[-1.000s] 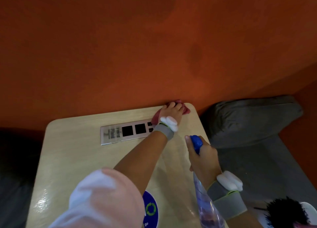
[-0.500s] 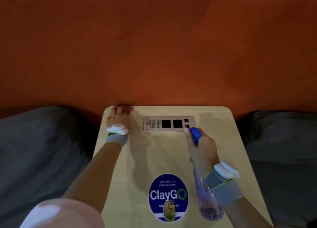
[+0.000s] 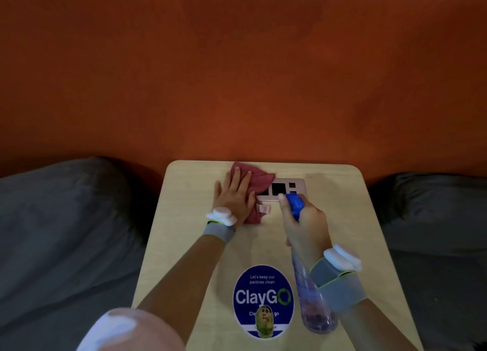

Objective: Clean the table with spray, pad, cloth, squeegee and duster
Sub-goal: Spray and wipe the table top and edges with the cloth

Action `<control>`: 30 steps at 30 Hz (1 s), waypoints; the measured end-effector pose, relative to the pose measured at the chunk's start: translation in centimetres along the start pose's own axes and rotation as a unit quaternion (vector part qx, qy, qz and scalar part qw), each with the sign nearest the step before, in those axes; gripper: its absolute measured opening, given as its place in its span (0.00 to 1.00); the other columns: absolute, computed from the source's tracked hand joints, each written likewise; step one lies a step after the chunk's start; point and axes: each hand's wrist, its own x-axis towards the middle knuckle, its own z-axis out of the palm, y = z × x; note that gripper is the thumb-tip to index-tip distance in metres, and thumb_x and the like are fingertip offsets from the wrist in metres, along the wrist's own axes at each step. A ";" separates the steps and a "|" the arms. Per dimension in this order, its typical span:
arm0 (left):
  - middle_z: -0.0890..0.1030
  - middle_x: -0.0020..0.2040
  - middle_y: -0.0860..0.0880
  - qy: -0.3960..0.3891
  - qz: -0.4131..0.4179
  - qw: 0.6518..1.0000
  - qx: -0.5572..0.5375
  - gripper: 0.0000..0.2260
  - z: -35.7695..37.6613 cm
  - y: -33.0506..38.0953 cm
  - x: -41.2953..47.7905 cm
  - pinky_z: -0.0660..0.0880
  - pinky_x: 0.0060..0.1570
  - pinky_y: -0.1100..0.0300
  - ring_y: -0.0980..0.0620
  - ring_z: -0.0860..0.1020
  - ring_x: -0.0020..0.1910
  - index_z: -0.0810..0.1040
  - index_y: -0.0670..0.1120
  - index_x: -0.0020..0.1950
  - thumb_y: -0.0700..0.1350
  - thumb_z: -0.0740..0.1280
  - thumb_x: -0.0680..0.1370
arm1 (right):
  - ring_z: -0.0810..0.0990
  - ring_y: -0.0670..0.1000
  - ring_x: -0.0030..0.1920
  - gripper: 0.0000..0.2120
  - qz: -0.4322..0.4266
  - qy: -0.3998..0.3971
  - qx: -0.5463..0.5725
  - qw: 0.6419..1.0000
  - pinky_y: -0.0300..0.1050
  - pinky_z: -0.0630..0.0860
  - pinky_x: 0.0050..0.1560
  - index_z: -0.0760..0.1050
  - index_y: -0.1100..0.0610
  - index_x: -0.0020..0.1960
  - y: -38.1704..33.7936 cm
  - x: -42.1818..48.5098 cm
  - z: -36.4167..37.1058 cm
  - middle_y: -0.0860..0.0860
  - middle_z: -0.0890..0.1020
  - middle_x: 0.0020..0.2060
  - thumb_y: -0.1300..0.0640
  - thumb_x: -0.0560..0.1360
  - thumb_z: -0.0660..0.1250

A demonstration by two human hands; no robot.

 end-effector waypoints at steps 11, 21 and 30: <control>0.57 0.78 0.50 0.129 -0.134 0.983 0.003 0.24 -2.1 -11.6 0.0 0.50 0.73 0.47 0.47 0.57 0.76 0.58 0.51 0.77 0.51 0.54 0.81 | 0.78 0.60 0.28 0.32 0.014 0.018 0.011 1.000 0.55 0.77 0.33 0.71 0.55 0.41 0.9 -0.4 -1.1 0.55 0.76 0.28 0.27 0.72 0.48; 0.68 0.66 0.34 0.181 -0.296 0.935 -0.080 0.17 -3.3 -13.7 -4.5 0.67 0.58 0.38 0.32 0.68 0.62 0.66 0.38 0.68 0.44 0.55 0.82 | 0.78 0.59 0.29 0.30 0.031 0.064 0.037 0.997 0.56 0.77 0.33 0.72 0.54 0.44 1.5 -3.2 -4.3 0.53 0.76 0.29 0.29 0.72 0.48; 0.62 0.74 0.36 0.103 -0.109 0.988 0.036 0.32 1.9 -5.9 -10.6 0.57 0.70 0.41 0.34 0.60 0.72 0.64 0.48 0.75 0.56 0.50 0.72 | 0.76 0.57 0.30 0.24 0.039 0.136 0.088 0.986 0.58 0.77 0.31 0.71 0.54 0.43 3.3 -8.9 -8.1 0.52 0.74 0.31 0.33 0.75 0.54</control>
